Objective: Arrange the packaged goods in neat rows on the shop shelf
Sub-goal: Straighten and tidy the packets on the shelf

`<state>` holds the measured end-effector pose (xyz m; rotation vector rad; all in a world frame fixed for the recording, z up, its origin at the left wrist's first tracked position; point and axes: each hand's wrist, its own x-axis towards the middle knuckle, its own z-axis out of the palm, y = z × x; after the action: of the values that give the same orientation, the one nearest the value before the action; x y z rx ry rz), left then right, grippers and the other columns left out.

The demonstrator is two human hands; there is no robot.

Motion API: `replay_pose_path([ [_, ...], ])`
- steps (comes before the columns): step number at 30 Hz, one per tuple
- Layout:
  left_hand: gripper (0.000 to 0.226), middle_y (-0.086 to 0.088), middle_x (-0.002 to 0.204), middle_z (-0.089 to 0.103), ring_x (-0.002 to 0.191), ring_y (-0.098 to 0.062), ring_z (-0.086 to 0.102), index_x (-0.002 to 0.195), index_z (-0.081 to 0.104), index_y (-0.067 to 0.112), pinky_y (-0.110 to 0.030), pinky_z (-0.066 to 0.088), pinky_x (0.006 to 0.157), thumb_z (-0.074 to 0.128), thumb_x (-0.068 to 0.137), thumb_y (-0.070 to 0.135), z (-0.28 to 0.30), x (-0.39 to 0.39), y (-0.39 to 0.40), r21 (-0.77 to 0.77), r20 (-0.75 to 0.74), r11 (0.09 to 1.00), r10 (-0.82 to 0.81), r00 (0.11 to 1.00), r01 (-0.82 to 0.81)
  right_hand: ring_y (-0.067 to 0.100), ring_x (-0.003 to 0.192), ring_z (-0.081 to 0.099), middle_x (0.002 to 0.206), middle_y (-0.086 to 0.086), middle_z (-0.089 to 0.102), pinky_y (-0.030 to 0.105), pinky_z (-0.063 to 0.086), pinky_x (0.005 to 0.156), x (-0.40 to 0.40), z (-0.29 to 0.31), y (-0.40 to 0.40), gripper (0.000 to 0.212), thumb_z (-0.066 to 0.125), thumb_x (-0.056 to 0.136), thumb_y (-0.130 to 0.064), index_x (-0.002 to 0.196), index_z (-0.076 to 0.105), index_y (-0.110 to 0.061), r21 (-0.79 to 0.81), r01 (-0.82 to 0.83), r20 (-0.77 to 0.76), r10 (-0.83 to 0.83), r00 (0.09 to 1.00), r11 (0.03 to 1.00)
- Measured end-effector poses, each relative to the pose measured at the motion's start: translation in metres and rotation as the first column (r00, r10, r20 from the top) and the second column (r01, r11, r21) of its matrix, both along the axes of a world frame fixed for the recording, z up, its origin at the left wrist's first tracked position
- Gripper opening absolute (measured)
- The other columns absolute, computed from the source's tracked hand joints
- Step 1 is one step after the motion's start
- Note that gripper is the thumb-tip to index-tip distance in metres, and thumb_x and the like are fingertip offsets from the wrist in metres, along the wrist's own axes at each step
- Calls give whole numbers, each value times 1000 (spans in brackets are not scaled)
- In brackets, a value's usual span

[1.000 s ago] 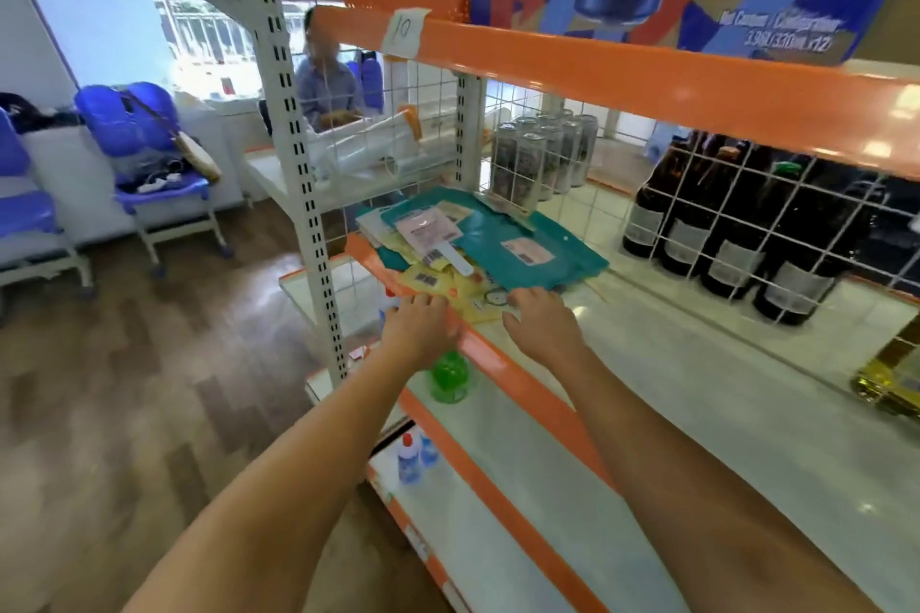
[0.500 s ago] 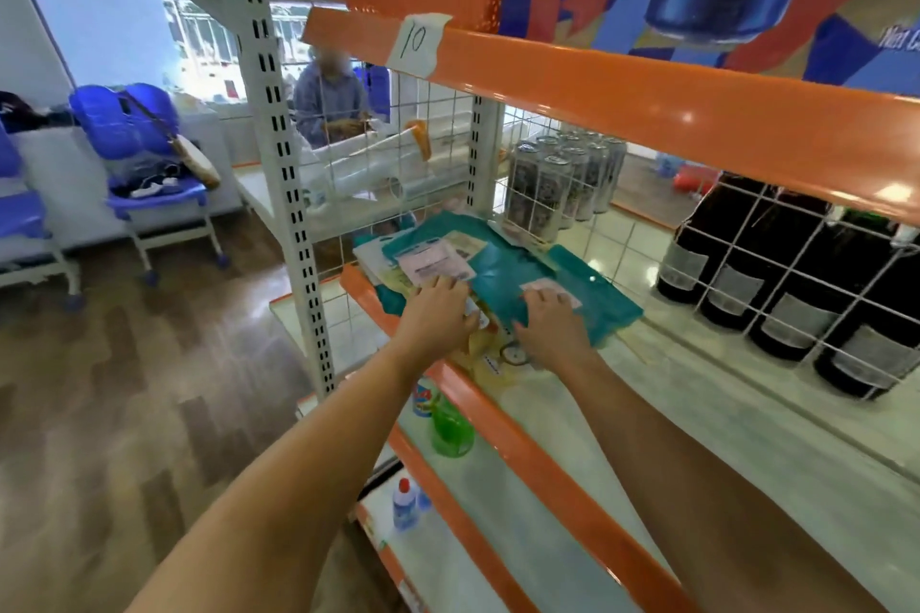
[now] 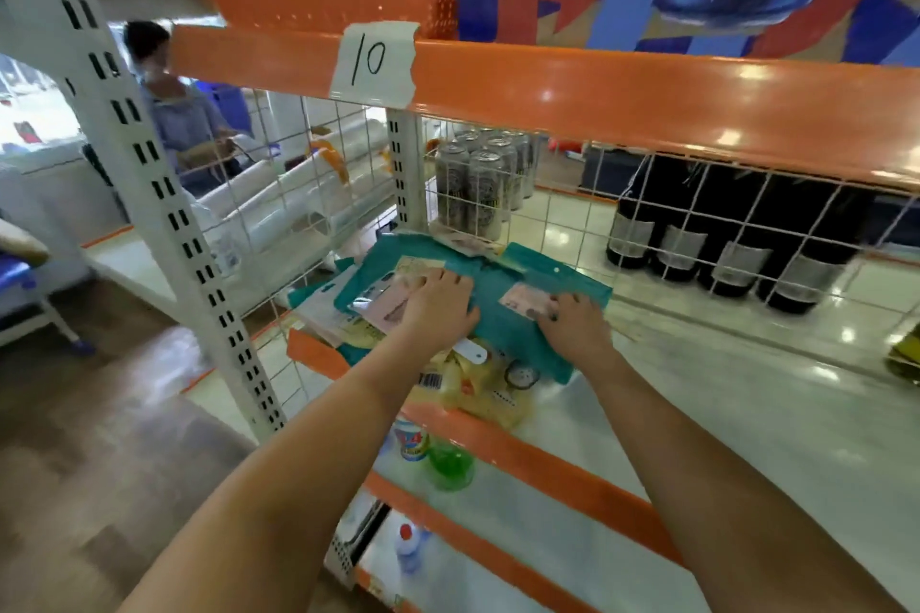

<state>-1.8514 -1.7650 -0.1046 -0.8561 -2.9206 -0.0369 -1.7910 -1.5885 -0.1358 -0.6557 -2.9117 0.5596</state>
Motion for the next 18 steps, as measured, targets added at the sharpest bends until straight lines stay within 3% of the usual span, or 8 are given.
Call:
replay_pose_path([
  [4, 40, -10, 129, 54, 122, -29, 43, 127, 48, 13, -43, 35, 98, 37, 98, 38, -3, -4, 13, -55, -9, 993, -103, 995, 102, 35, 117, 46, 127, 17, 50, 41, 44, 96, 15, -7, 10, 46, 51, 91, -38, 126, 50, -7, -173, 190, 31, -187, 982, 966],
  [10, 39, -11, 128, 53, 121, -29, 44, 126, 48, 12, -41, 35, 97, 36, 98, 36, -10, -8, 21, -41, -7, 987, -155, 988, 154, 33, 116, 50, 121, 16, 54, 36, 41, 96, 30, -4, 12, 40, 55, 91, -28, 123, 51, -5, -352, 351, 54, -356, 933, 868],
  [14, 40, -11, 126, 55, 119, -28, 45, 127, 48, 13, -40, 38, 95, 37, 98, 37, -17, -10, 20, 0, -26, 988, -157, 987, 157, 26, 74, 58, 96, 16, 64, 31, 46, 64, 27, -6, 12, 10, 58, 86, -16, 86, 58, -6, -653, 349, 42, -428, 903, 672],
  [16, 40, -11, 126, 55, 118, -27, 46, 127, 48, 13, -39, 39, 94, 37, 98, 38, -18, -10, 18, 12, -29, 988, -153, 988, 153, 25, 72, 59, 96, 18, 63, 29, 48, 59, 24, -4, 9, 7, 55, 88, -9, 92, 59, -4, -773, 346, 68, -473, 879, 531],
  [18, 40, -11, 126, 55, 118, -27, 46, 127, 48, 13, -39, 39, 93, 37, 98, 38, -18, -9, 18, 15, -30, 989, -146, 989, 147, 31, 87, 63, 105, 20, 63, 34, 53, 71, 19, -3, 8, 19, 52, 90, -6, 107, 58, 0, -857, 314, 86, -489, 868, 408],
])
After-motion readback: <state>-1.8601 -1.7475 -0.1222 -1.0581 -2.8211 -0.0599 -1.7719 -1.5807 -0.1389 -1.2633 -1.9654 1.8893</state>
